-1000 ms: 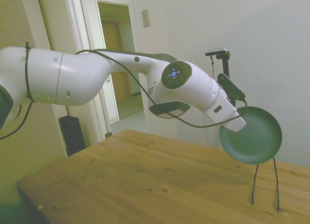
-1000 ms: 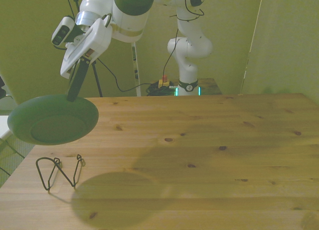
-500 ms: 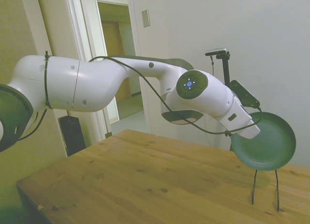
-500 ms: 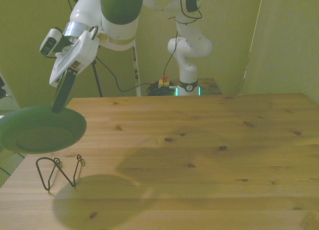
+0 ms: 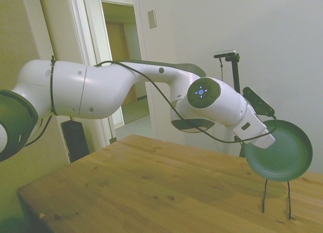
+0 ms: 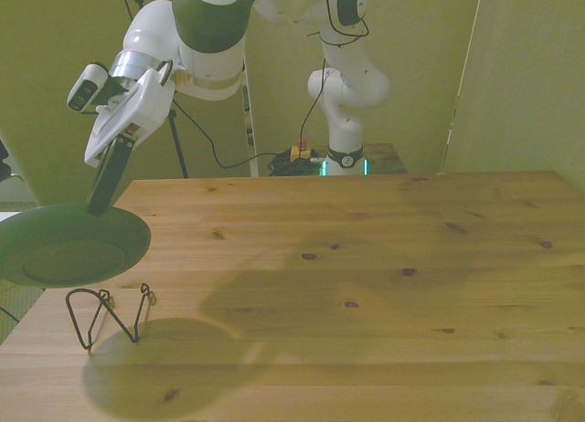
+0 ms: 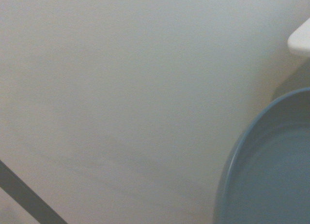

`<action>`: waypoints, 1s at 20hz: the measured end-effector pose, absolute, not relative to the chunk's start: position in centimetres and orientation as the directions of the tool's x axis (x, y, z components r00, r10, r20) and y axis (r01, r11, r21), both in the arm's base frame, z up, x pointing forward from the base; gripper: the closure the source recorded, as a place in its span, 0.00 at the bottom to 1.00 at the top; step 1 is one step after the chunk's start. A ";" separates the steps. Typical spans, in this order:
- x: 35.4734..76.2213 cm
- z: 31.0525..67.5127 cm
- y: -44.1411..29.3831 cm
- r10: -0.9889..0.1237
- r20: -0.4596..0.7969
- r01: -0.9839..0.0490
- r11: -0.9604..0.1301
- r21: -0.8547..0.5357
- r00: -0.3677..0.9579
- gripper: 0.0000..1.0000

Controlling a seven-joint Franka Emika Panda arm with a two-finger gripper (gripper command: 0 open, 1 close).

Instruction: Load the plate

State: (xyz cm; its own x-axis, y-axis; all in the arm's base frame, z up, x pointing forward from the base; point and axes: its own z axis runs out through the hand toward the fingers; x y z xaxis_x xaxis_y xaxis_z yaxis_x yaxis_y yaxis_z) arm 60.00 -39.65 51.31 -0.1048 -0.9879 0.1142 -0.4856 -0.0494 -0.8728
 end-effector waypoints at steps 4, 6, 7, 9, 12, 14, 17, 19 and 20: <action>59.3 49.8 -42.2 -0.990 0.111 -0.453 -0.058 -0.890 -0.092 1.00; 58.4 49.0 -43.7 -0.992 0.105 -0.438 -0.063 -0.897 -0.071 1.00; 58.0 48.7 -44.4 -0.993 0.099 -0.429 -0.064 -0.901 -0.061 1.00; 57.2 48.2 -45.3 -0.995 0.089 -0.408 -0.062 -0.911 -0.046 1.00; 56.8 47.1 -45.2 -0.997 0.069 -0.379 -0.048 -0.924 -0.043 1.00; 56.8 46.1 -44.4 -0.998 0.054 -0.359 -0.036 -0.933 -0.041 1.00; 56.3 44.8 -43.3 -0.998 0.039 -0.327 -0.021 -0.945 -0.048 1.00; 56.0 44.2 -42.8 -0.998 0.030 -0.302 -0.011 -0.953 -0.060 1.00; 56.0 43.9 -42.5 -0.997 0.030 -0.293 -0.010 -0.956 -0.065 1.00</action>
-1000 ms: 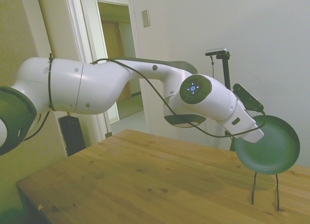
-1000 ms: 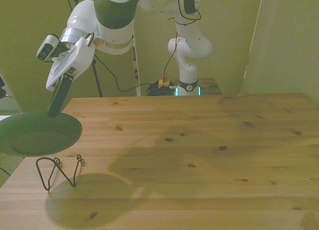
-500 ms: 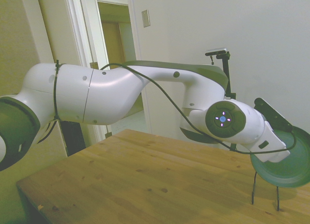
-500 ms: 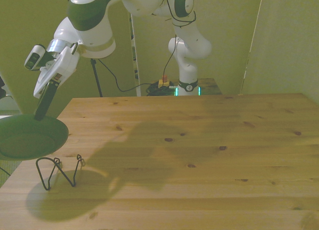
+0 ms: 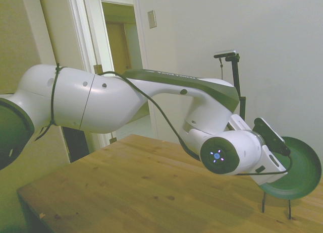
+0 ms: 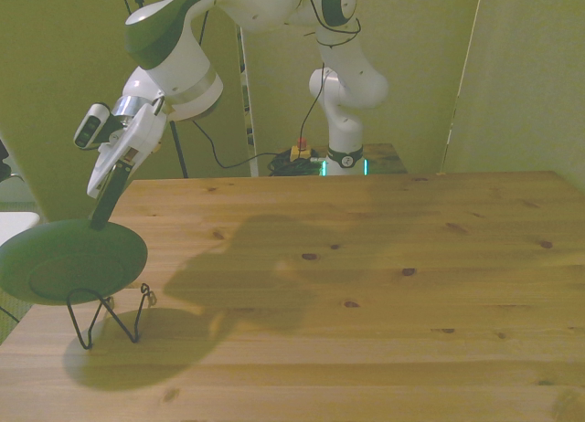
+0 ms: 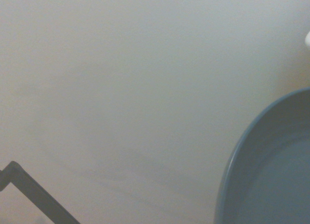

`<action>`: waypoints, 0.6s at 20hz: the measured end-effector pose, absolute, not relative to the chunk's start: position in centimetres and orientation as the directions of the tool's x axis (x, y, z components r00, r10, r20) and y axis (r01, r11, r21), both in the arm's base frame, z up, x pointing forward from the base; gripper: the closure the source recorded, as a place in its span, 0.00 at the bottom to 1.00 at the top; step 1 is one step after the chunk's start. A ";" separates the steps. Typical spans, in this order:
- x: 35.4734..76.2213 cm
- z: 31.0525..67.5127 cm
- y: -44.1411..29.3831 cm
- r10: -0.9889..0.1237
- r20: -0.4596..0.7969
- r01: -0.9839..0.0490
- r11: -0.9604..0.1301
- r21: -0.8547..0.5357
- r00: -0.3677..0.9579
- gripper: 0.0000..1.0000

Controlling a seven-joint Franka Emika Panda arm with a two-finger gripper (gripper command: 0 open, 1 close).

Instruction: Load the plate

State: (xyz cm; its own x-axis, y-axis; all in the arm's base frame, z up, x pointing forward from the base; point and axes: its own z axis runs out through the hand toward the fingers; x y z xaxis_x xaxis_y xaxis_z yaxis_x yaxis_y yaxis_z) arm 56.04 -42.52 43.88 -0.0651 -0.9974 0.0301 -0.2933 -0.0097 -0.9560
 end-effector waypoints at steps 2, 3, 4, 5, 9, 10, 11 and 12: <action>56.2 43.2 -42.0 -0.997 0.032 -0.281 -0.010 -0.960 -0.074 1.00; 56.4 42.8 -41.8 -0.997 0.035 -0.277 -0.013 -0.961 -0.074 1.00; 56.5 42.4 -41.7 -0.997 0.037 -0.273 -0.015 -0.962 -0.074 1.00; 56.6 42.1 -41.6 -0.997 0.040 -0.274 -0.019 -0.962 -0.073 1.00; 56.9 41.1 -41.5 -0.996 0.043 -0.278 -0.021 -0.960 -0.072 1.00; 57.0 41.0 -41.5 -0.996 0.045 -0.280 -0.023 -0.960 -0.071 1.00; 57.0 41.0 -41.5 -0.996 0.047 -0.280 -0.025 -0.960 -0.071 1.00; 57.0 41.0 -41.5 -0.996 0.048 -0.280 -0.026 -0.960 -0.071 1.00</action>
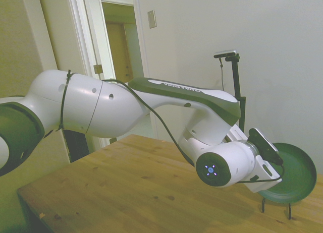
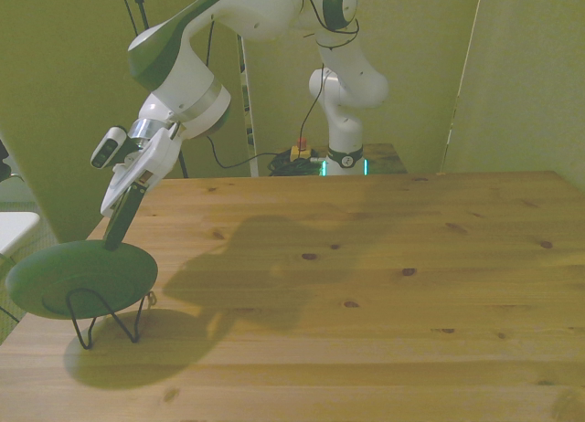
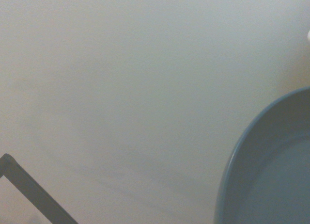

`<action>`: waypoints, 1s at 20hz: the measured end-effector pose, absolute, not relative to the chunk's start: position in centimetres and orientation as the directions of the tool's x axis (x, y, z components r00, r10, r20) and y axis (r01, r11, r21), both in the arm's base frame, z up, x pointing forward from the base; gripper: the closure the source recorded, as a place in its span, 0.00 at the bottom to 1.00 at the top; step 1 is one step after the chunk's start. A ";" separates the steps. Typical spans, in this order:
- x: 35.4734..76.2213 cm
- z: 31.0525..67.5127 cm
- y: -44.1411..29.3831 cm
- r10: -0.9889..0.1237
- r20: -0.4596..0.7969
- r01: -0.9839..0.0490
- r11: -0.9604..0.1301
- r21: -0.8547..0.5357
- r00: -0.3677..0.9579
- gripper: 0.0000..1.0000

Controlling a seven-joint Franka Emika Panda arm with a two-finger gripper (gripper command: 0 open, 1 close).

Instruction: Load the plate

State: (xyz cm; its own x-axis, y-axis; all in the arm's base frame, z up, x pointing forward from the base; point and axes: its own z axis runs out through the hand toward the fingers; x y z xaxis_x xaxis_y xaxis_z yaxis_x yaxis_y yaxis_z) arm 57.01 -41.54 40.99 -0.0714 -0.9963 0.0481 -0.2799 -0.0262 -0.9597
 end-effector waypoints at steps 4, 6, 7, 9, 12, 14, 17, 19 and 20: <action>57.2 41.0 -41.3 -0.992 0.083 -0.304 -0.050 -0.951 -0.096 0.00; 57.6 41.0 -41.1 -0.991 0.093 -0.307 -0.059 -0.950 -0.097 0.00; 57.7 41.0 -41.1 -0.991 0.095 -0.308 -0.061 -0.949 -0.098 0.00; 57.8 41.0 -41.2 -0.990 0.096 -0.307 -0.061 -0.950 -0.099 0.00; 57.8 41.2 -41.4 -0.990 0.096 -0.302 -0.061 -0.951 -0.103 0.00; 57.8 41.3 -41.4 -0.990 0.097 -0.300 -0.062 -0.952 -0.105 0.00; 57.8 41.5 -41.5 -0.990 0.098 -0.297 -0.062 -0.953 -0.106 0.00; 57.9 42.0 -41.6 -0.990 0.095 -0.297 -0.059 -0.953 -0.108 0.00; 57.9 42.7 -41.6 -0.990 0.090 -0.306 -0.053 -0.951 -0.111 0.00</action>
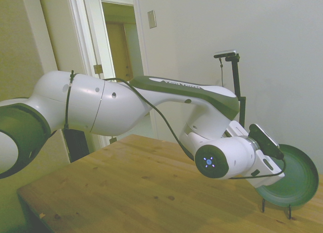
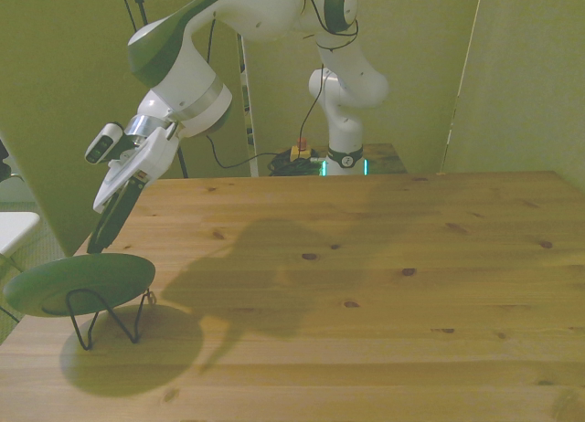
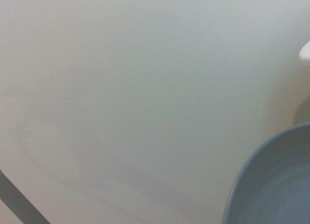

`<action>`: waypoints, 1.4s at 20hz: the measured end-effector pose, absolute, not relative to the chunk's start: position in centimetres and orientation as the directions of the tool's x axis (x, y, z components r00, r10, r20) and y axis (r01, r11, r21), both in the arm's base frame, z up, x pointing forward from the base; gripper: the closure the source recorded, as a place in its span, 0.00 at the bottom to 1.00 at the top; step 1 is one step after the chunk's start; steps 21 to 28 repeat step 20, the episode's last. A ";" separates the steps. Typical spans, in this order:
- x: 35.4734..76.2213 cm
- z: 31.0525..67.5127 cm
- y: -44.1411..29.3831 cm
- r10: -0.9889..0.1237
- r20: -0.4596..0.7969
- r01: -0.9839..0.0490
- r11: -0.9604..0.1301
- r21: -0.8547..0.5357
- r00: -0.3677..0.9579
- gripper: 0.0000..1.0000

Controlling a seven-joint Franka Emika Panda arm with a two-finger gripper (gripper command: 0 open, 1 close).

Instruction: Load the plate

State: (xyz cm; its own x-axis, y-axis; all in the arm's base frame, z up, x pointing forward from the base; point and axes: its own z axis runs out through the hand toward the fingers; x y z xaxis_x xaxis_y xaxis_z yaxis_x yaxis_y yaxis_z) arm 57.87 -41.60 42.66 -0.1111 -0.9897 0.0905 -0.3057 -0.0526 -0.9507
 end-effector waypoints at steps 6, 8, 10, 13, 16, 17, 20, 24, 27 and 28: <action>56.4 49.5 -40.9 -0.987 0.082 -0.417 -0.017 -0.909 -0.139 0.00; 55.7 51.0 -41.3 -0.985 0.117 -0.489 -0.039 -0.871 -0.129 0.00; 55.5 52.7 -42.0 -0.984 0.150 -0.565 -0.070 -0.822 -0.097 0.00; 56.0 57.6 -43.1 -0.980 0.196 -0.689 -0.120 -0.715 -0.033 0.00; 56.5 62.8 -42.0 -0.971 0.233 -0.790 -0.180 -0.586 0.048 0.00; 56.5 63.8 -41.8 -0.969 0.235 -0.812 -0.202 -0.547 0.082 0.00; 56.1 64.5 -42.8 -0.960 0.224 -0.863 -0.252 -0.437 0.167 0.00; 56.1 64.5 -42.8 -0.960 0.224 -0.863 -0.252 -0.437 0.167 0.00; 56.1 64.5 -42.8 -0.960 0.224 -0.863 -0.252 -0.437 0.167 0.00; 56.1 64.5 -42.8 -0.960 0.224 -0.863 -0.252 -0.437 0.167 0.00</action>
